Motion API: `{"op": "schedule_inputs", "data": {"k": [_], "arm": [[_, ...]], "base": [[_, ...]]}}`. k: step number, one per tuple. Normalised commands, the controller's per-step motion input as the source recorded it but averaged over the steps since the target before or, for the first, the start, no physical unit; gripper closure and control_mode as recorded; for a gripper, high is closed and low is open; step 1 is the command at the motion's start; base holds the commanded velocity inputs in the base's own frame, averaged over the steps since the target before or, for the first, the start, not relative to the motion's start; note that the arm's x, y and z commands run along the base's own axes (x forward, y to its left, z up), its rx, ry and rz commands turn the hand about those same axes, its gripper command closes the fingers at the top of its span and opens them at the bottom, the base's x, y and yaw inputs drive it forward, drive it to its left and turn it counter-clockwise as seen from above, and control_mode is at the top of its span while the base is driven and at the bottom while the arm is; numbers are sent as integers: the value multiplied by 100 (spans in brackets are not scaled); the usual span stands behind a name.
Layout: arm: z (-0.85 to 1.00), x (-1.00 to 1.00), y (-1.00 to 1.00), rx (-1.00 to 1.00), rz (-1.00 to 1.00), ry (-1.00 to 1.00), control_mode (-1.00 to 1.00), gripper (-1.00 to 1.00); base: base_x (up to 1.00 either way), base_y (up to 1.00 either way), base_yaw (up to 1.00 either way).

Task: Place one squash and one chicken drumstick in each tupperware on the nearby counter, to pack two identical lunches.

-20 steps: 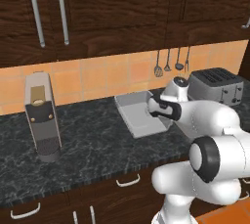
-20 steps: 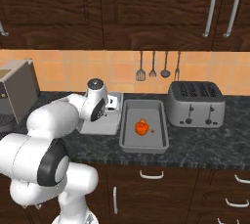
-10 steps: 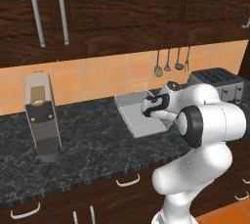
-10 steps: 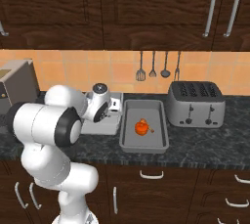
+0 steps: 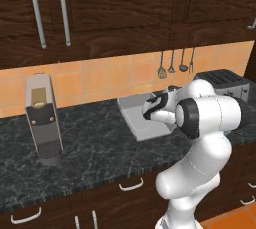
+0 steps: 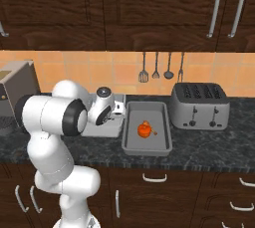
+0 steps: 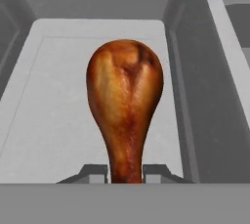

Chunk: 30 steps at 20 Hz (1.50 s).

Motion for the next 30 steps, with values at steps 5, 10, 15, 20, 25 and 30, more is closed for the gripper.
{"op": "schedule_inputs", "data": {"k": [5, 10, 15, 20, 25, 30], "arm": [[-13, 25, 0, 0, 0, 0, -100, 100], [-10, 15, 3, -5, 1, -3, -100, -100], [60, -21, 19, -13, 0, -16, -100, -100], [60, -46, 17, -10, 0, -17, -100, -100], [58, -83, 9, -5, 0, -21, -100, -100], [77, -48, 2, 1, 0, -6, -100, -100]], "base": [[0, 0, 0], [0, 0, 0], [0, 0, 0], [0, 0, 0], [0, 0, 0], [0, 0, 0]]}}
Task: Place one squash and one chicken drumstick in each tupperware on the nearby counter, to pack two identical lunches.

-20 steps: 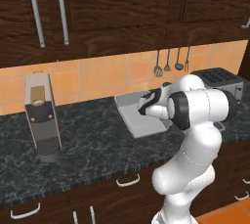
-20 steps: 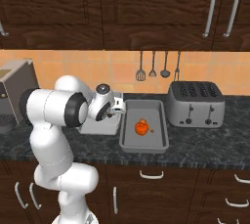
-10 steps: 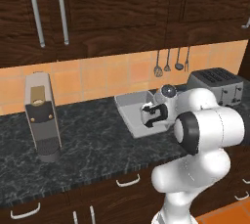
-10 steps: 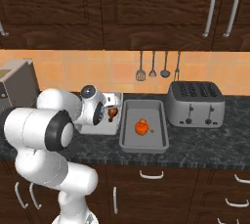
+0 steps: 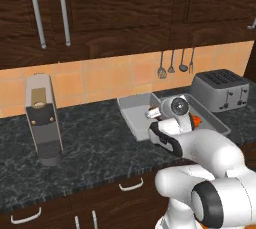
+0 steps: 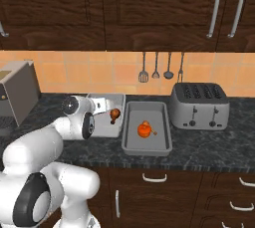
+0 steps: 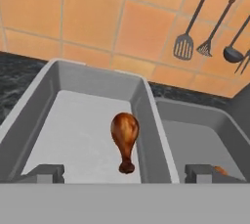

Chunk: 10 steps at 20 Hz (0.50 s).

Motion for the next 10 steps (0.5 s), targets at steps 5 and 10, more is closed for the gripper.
{"op": "schedule_inputs", "data": {"k": [5, 10], "arm": [[58, -61, 0, 1, 0, -4, -100, -100], [30, -91, 1, 8, 3, 0, -100, -100]], "base": [[0, 0, 0], [0, 0, 0]]}}
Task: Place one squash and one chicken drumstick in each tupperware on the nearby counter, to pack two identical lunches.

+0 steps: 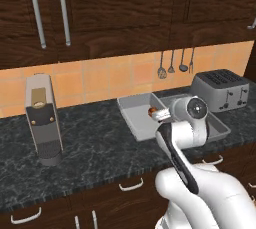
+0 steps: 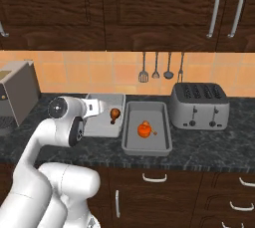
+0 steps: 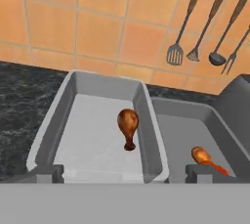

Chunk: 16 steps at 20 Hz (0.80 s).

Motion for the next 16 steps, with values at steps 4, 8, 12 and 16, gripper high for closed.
{"op": "schedule_inputs", "data": {"k": [4, 8, 12, 16], "arm": [[19, -98, -1, 14, 10, 0, -100, -100], [19, -83, -2, 3, 0, 1, -100, -100], [-9, -59, 3, -2, 0, 1, -100, -100], [-56, -87, 12, -12, -2, 0, -100, -100]], "base": [[0, 0, 0], [0, 0, 0], [0, 0, 0], [0, 0, 0]]}}
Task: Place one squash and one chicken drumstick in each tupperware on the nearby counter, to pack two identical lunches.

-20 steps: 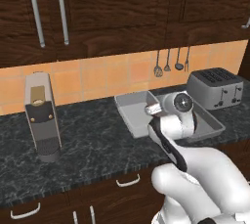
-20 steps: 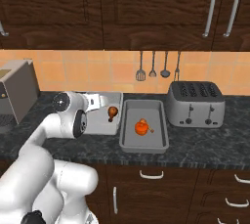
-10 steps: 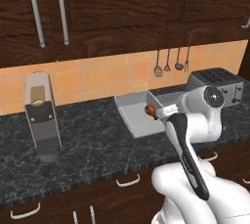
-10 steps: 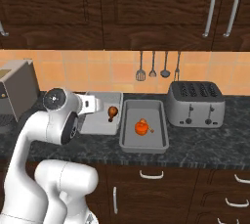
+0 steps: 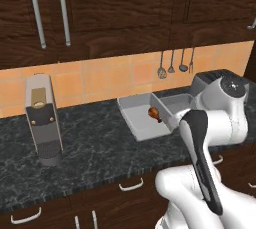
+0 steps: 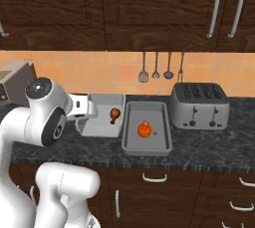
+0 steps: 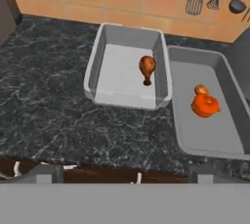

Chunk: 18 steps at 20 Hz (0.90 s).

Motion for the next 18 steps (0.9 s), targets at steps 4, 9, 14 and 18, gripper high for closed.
{"op": "schedule_inputs", "data": {"k": [4, 9, 14, 18], "arm": [[-14, -20, 1, -3, 0, 0, 100, -100], [0, 0, 0, 0, 0, 0, 100, -100], [0, 0, 0, 0, 0, 0, 100, -100], [0, 0, 0, 0, 0, 0, 100, -100]], "base": [[-65, -9, -6], [-35, -86, -16], [-4, -100, -7], [-39, -100, -9]]}}
